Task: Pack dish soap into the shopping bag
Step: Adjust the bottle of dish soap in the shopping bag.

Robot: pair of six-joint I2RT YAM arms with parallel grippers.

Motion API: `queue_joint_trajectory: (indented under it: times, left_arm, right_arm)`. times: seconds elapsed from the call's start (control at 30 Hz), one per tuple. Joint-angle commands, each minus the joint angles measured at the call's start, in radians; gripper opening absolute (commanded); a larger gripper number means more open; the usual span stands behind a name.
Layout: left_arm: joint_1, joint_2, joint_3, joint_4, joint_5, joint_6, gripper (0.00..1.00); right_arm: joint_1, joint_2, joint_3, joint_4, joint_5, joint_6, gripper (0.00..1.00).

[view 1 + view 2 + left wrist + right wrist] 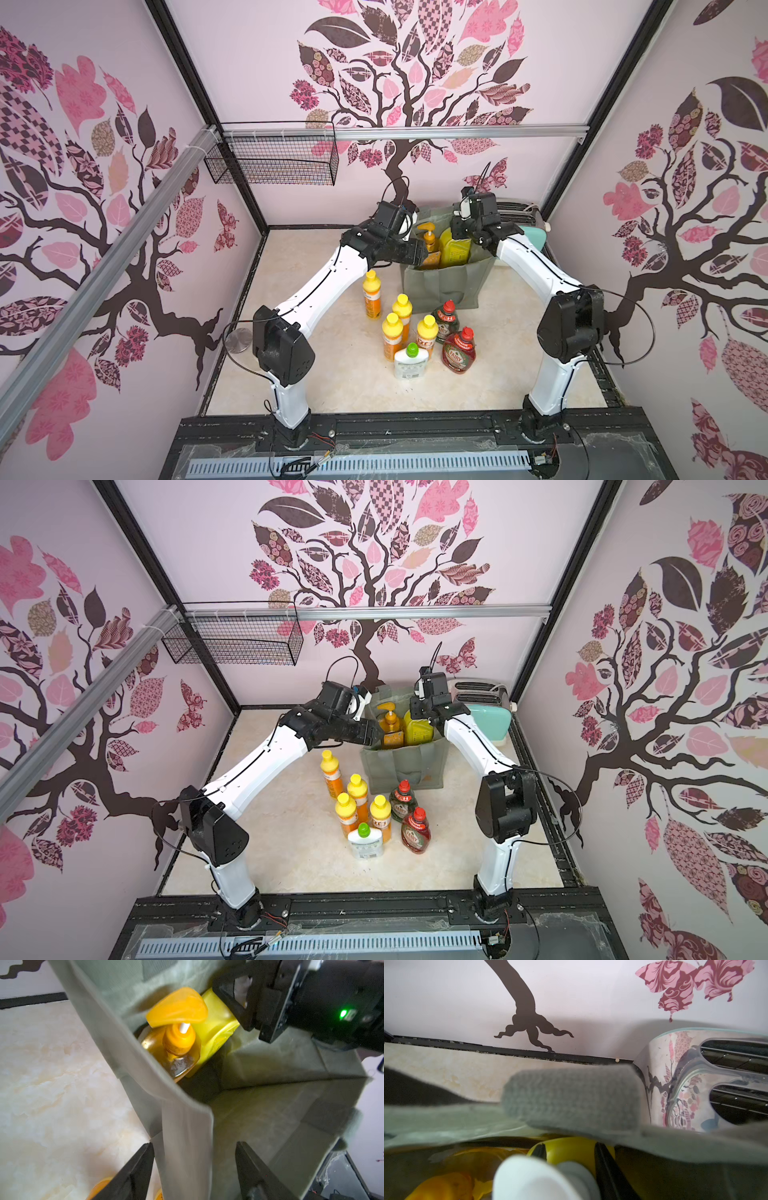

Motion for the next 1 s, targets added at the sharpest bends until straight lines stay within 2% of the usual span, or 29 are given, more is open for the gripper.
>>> queue_joint_trajectory:
  times: [0.0,0.13,0.37,0.47,0.6,0.7,0.77,0.8,0.87,0.97]
  left_arm:
    - [-0.003,-0.006,-0.037,-0.041,-0.064,0.033,0.61]
    - [-0.003,0.017,-0.029,-0.045,-0.09,0.037,0.45]
    - [-0.004,0.055,0.007,-0.071,-0.123,0.053,0.19]
    - [-0.006,0.053,-0.003,-0.069,-0.119,0.052,0.14]
    - [-0.008,0.045,-0.007,-0.072,-0.125,0.052,0.12]
    - [-0.009,0.037,-0.006,-0.07,-0.124,0.047,0.12]
    - [-0.012,0.028,-0.007,-0.07,-0.115,0.045,0.19]
    - [-0.015,0.024,-0.009,-0.073,-0.11,0.044,0.26]
    - [-0.026,0.002,-0.016,-0.078,-0.105,0.041,0.48]
    - [-0.059,-0.051,-0.046,-0.079,-0.128,0.036,0.7]
  right_arm:
    - [0.001,-0.065,0.105,-0.084,-0.017,-0.12,0.05]
    - [0.002,-0.069,0.106,-0.083,-0.046,-0.224,0.05]
    - [0.002,-0.145,-0.011,0.063,0.029,-0.332,0.02]
    - [0.001,-0.153,-0.034,0.127,0.045,-0.366,0.0]
    - [-0.013,-0.103,0.005,0.104,0.038,-0.368,0.01]
    - [-0.025,-0.08,-0.023,0.096,0.012,-0.337,0.06]
    - [-0.027,-0.077,-0.056,0.099,0.005,-0.318,0.17]
    - [-0.026,-0.077,-0.06,0.091,-0.001,-0.305,0.25]
    - [-0.027,-0.085,-0.051,0.068,-0.012,-0.267,0.49]
    - [-0.027,-0.117,-0.033,0.03,-0.014,-0.217,0.76]
